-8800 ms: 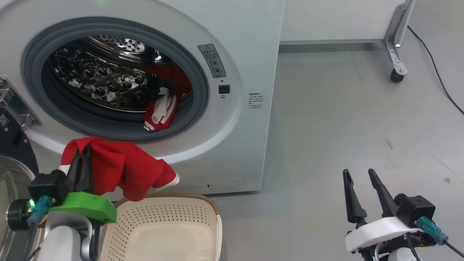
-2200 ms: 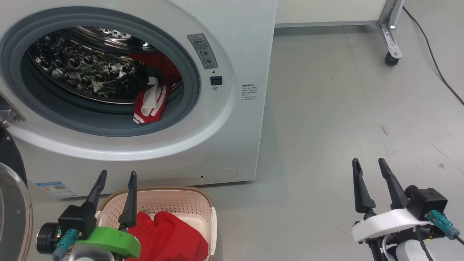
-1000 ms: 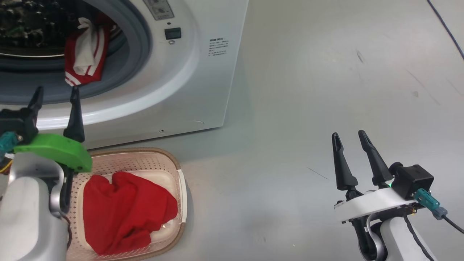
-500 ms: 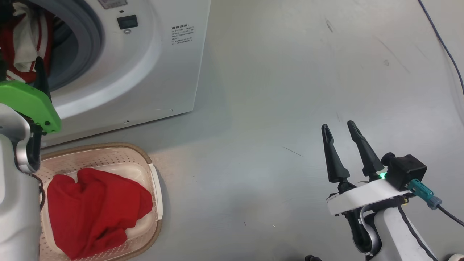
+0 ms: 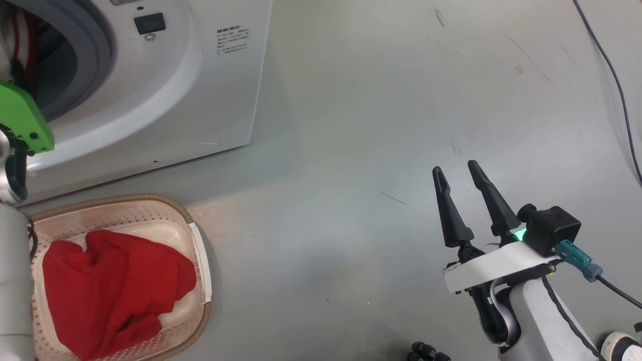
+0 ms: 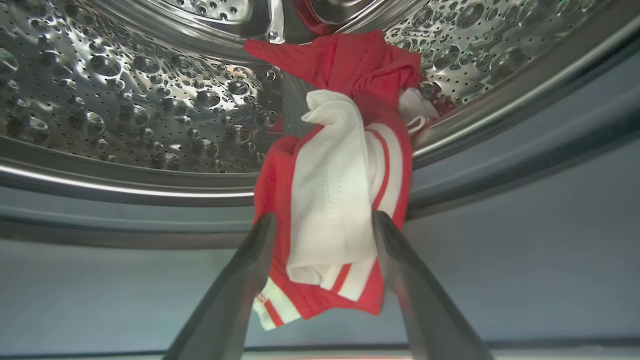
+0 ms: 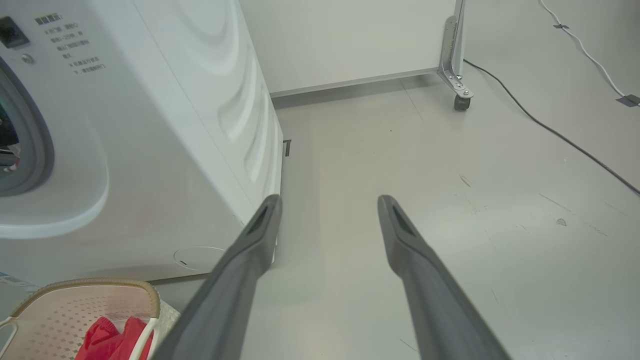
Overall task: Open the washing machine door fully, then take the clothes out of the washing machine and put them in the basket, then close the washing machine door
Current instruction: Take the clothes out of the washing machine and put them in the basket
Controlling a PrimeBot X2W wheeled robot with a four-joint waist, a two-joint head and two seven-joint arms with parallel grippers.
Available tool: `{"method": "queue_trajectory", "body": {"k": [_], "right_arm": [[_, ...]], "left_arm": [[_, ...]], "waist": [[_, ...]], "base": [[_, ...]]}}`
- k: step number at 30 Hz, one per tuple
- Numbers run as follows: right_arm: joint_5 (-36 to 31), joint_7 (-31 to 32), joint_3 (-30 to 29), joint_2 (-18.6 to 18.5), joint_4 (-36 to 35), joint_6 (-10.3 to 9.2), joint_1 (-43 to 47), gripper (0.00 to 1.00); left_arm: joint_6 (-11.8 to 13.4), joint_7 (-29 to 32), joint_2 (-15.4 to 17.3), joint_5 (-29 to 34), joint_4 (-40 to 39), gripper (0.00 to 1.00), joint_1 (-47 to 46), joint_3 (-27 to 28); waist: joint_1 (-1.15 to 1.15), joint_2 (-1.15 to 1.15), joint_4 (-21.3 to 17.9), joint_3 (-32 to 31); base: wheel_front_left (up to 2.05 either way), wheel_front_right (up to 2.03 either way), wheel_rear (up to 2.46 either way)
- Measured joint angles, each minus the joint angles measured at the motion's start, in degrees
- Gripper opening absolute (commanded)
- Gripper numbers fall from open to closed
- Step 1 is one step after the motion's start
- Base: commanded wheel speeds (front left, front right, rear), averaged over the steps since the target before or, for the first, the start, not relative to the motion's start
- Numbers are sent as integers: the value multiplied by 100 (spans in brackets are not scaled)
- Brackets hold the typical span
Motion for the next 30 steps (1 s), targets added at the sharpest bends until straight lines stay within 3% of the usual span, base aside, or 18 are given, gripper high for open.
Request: {"method": "queue_trajectory", "body": {"k": [21, 22, 23, 24, 30], "right_arm": [[43, 0, 148, 40, -23, 1, -270, 100], [43, 0, 146, 41, -22, 1, -276, 100], [43, 0, 143, 41, -19, 1, -277, 100], [44, 0, 136, 41, -13, 1, -277, 100], [49, 0, 27, 47, 1, 1, -312, 100]], "left_arm": [[136, 338, 97, 189, 860, 100, -935, -146], [136, 334, 90, 189, 883, 88, -959, -151], [136, 327, 89, 189, 906, 49, -979, -156], [134, 280, 89, 189, 932, 0, -989, -167], [74, 56, 22, 191, 1118, 0, -1010, -225]], "waist": [[0, 0, -117, 291], [0, 0, -120, 298], [0, 0, -123, 302], [0, 0, -124, 305], [0, 0, -108, 279]], "base": [[0, 0, 0], [0, 0, 0], [0, 0, 0], [0, 0, 0], [0, 0, 0]]}}
